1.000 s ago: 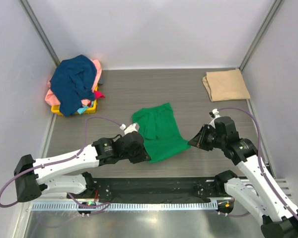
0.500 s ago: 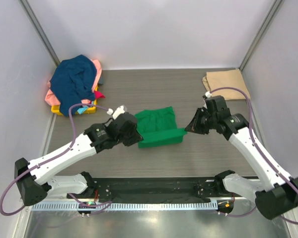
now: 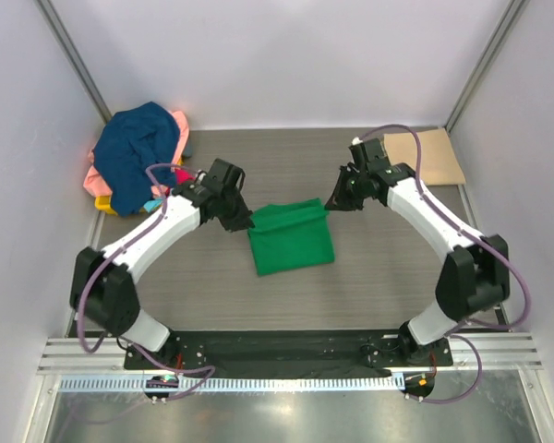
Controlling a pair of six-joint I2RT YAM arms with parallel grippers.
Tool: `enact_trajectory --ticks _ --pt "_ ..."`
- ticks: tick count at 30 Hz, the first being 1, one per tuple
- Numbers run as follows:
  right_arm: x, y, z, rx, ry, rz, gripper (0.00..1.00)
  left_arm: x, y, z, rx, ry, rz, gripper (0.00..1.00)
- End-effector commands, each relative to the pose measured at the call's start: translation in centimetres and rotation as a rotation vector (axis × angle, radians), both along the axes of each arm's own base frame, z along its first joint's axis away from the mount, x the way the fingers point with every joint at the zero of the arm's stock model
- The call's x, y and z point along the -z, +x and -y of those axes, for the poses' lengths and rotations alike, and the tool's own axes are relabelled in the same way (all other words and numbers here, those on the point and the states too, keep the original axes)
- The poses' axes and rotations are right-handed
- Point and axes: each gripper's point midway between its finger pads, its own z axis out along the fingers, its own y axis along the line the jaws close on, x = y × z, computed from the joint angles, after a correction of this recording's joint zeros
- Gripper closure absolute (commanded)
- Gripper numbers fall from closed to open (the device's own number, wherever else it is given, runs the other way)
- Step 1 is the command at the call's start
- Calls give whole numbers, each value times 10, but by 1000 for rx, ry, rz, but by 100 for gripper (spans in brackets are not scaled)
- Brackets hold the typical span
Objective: Fold and stack the t-shirts
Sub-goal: Fold the tshirt
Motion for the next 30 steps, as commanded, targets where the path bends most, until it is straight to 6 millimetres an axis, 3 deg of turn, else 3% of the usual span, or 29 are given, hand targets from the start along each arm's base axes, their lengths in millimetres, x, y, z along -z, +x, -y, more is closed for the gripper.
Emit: enact_trajectory --ticks 1,4,5,6,7,8,9,10,11,13,14,15,16,18,19,20,22,24,26,30 --pt "-7 51 7 35 -39 97 99 13 24 -10 58 27 -33 100" --pt "17 79 3 41 -48 52 99 44 51 -18 64 54 -108 95" --pt "28 94 -1 35 -48 37 94 59 65 -22 58 59 -153 92" --pt "31 102 -3 30 -49 35 78 66 71 -23 66 63 -170 84" --pt "35 109 -2 32 -61 32 52 70 82 -28 63 60 -168 61" --pt "32 120 2 51 -69 38 22 67 97 -26 81 57 -153 53" --pt "43 125 5 63 -88 16 16 84 103 -29 85 70 -199 48" --pt "43 127 8 69 -94 14 11 88 103 -34 84 87 -241 43" --pt "44 126 9 69 -99 14 11 74 117 -33 88 91 -208 43" --pt "31 121 14 78 -103 44 11 61 119 -38 86 124 -196 42" --pt "39 112 17 75 -109 33 11 57 116 -39 87 127 -185 41" --pt "35 106 20 80 -113 47 11 48 114 -40 80 135 -158 41" --pt "18 100 23 87 -106 88 11 31 113 -42 73 165 -105 40" --pt "18 80 22 76 -89 97 11 21 101 -48 63 227 -82 40" --pt "-1 71 17 62 -60 144 11 7 93 -49 61 269 -44 40" --pt "7 61 11 41 -35 141 11 9 84 -50 63 291 -51 40" --pt "-8 40 -13 -44 72 171 12 4 69 -40 87 283 -18 41" --pt "0 28 -28 -94 119 172 12 3 70 -22 117 215 39 42" --pt "12 15 -40 -132 152 142 13 15 59 -7 154 158 20 44" --pt "18 -3 -77 -234 297 141 16 39 61 13 201 104 -12 48"
